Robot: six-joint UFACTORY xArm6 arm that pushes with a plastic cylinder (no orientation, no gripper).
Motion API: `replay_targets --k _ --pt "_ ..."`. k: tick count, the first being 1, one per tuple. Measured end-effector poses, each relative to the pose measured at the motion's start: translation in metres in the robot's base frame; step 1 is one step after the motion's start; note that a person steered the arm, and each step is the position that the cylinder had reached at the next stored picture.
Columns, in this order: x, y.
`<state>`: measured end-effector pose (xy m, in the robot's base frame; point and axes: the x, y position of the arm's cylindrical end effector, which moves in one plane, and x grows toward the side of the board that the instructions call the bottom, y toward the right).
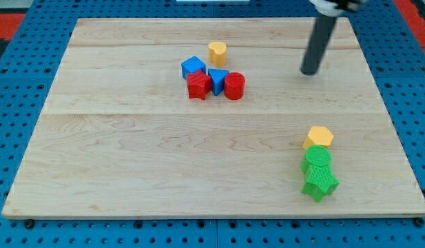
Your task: Move the yellow heart to the left of the yellow hexagon
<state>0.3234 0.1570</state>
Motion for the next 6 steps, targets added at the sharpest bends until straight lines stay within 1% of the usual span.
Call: replay_targets --k 1,2,3,4,5,6 --pt "-0.047 -0.048" --pt "-0.065 -0.137" --pt "-0.063 -0.199" --pt "-0.026 -0.175" --pt "-0.01 -0.119" --pt "-0.027 -0.105"
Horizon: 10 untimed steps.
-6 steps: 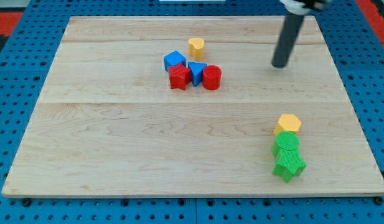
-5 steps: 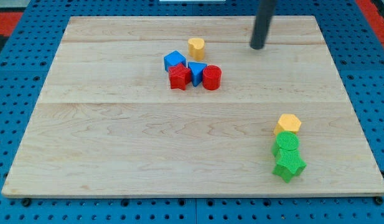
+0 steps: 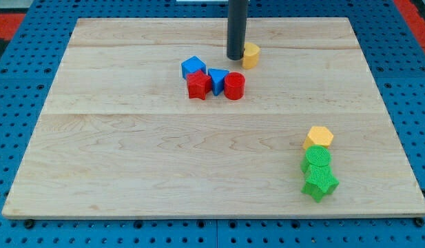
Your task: Move the yellow heart to the left of the yellow hexagon
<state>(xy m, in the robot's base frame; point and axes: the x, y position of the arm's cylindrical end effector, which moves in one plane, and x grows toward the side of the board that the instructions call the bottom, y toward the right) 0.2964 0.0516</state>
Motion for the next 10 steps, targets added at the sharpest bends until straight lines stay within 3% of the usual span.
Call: replay_targets --k 2,4,7,8,10 --pt "0.004 0.075" --pt "-0.008 0.105" --pt "0.045 0.172" --pt "0.063 0.106" --pt "0.103 0.059"
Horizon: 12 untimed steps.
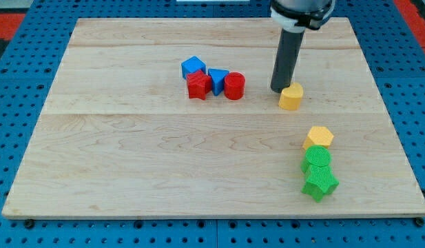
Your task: Move the yellow heart to the left of the yellow hexagon
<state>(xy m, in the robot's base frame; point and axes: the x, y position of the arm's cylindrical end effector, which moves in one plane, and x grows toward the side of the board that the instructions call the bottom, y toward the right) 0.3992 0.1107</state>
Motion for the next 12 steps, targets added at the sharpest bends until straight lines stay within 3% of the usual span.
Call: replay_targets --k 1,3,4,5,7,8,10,11,12 --pt "0.022 -0.021" --pt "-0.022 0.013" --pt "-0.021 0.052" --pt "0.003 0.051" --pt "0.014 -0.049" --pt "0.041 -0.038" --pt "0.017 -0.008" --pt "0.03 0.051" --pt "0.037 0.057"
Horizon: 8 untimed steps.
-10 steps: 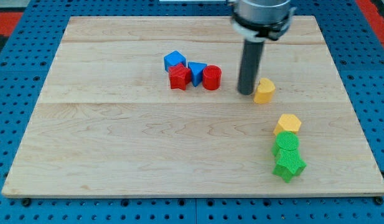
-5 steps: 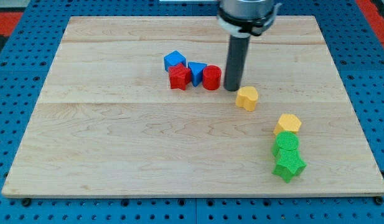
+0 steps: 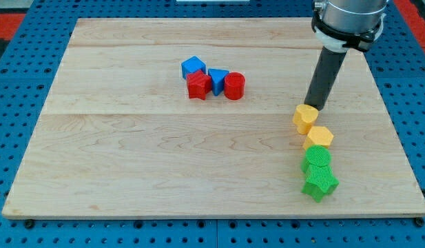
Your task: Move the yellow heart to the left of the yellow hexagon
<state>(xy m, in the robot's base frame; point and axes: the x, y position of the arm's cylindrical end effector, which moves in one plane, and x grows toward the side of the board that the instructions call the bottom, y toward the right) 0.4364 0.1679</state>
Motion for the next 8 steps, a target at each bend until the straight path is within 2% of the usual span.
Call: replay_targets --k 1,3,4,6,7,8 --pt "0.018 -0.006" --pt "0.009 -0.002" --pt "0.0 -0.038" --pt "0.047 -0.044" --pt "0.025 -0.055" --pt "0.001 -0.033"
